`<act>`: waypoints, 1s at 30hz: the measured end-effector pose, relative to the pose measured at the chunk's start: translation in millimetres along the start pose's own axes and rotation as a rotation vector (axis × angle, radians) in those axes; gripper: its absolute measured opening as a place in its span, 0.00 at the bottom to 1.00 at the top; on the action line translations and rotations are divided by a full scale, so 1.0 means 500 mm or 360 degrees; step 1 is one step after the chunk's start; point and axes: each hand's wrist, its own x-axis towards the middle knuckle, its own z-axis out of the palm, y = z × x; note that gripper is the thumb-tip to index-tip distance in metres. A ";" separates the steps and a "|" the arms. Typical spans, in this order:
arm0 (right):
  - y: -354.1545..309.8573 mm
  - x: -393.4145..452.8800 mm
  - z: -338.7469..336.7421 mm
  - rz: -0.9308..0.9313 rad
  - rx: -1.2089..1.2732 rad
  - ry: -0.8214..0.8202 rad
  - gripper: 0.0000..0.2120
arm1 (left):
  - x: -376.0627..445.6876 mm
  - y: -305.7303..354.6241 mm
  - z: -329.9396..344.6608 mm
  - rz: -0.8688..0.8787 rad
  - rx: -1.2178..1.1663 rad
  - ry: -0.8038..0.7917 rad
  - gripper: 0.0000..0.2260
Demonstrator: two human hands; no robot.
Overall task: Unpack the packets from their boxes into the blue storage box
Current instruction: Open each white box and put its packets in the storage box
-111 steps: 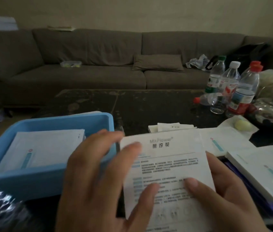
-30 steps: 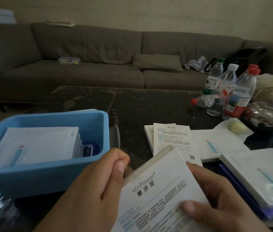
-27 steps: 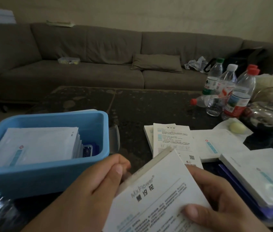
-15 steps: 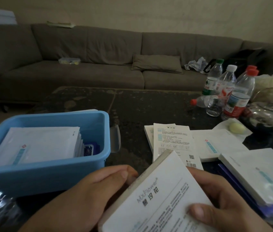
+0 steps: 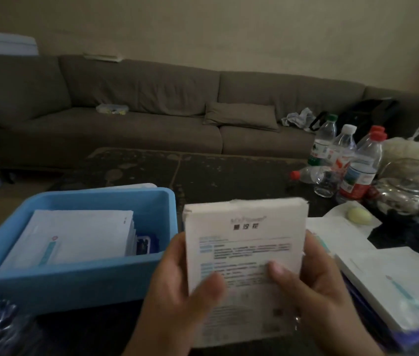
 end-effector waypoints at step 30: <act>-0.233 0.116 0.012 -0.0213 -0.2732 -0.1167 0.15 | 0.000 -0.055 -0.021 0.0224 0.0268 0.0175 0.15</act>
